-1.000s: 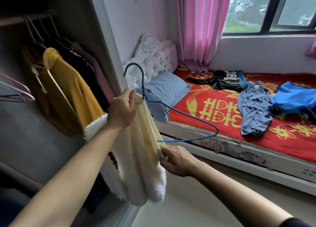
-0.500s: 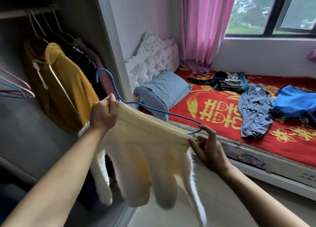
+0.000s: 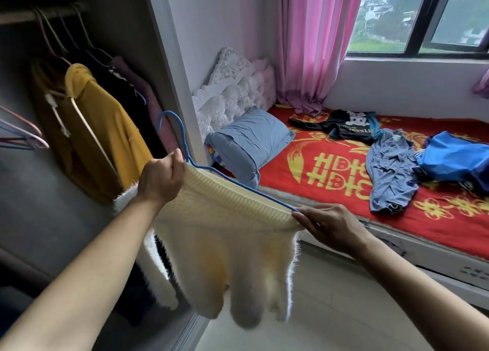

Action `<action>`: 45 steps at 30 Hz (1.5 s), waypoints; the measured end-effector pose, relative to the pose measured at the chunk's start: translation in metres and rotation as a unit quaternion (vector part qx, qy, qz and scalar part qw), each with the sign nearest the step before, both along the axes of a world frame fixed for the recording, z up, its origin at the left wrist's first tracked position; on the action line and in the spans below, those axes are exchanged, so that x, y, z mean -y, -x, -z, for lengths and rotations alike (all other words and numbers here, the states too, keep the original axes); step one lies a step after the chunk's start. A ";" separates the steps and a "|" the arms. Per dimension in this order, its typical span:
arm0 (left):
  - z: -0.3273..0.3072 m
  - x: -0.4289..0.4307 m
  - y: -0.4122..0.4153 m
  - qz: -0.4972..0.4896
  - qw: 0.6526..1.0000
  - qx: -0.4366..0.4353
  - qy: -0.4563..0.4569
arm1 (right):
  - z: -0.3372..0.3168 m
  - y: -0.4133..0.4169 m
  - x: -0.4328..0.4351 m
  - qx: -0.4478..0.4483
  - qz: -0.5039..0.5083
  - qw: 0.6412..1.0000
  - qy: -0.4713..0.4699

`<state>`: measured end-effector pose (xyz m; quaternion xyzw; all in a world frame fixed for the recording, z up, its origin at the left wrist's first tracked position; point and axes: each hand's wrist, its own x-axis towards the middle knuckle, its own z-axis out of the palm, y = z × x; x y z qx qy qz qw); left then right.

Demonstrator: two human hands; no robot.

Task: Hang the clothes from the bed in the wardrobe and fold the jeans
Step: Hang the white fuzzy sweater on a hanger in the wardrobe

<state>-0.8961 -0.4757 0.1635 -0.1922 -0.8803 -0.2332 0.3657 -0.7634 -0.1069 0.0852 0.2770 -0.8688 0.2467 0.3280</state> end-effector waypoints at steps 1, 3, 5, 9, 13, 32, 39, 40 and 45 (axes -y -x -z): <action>-0.001 -0.001 -0.001 0.002 1.000 -0.011 0.020 | -0.006 0.002 0.001 -0.017 0.002 1.000 -0.025; -0.004 -0.003 -0.002 0.005 0.998 -0.032 0.055 | -0.019 0.007 0.005 -0.048 0.004 0.996 -0.081; -0.008 -0.007 -0.004 0.009 0.996 -0.046 0.076 | -0.029 0.013 0.009 -0.053 -0.004 0.989 -0.139; -0.014 -0.009 -0.004 0.003 0.996 -0.049 0.073 | -0.038 0.018 0.015 -0.065 0.007 0.986 -0.155; -0.017 -0.008 -0.006 -0.006 0.996 -0.053 0.078 | -0.040 0.016 0.019 -0.093 0.013 0.985 -0.146; -0.004 -0.012 -0.006 -0.023 0.998 0.055 0.032 | -0.052 0.006 0.007 -0.137 0.046 0.987 -0.067; -0.006 -0.009 -0.009 -0.007 0.996 0.056 0.070 | -0.052 0.009 0.013 -0.142 0.056 0.981 -0.122; -0.006 -0.010 -0.009 -0.005 0.996 0.054 0.078 | -0.054 0.012 0.014 -0.137 0.048 0.980 -0.137; -0.013 -0.004 -0.010 0.012 0.995 0.038 0.089 | -0.058 0.020 0.012 -0.093 0.014 0.981 -0.171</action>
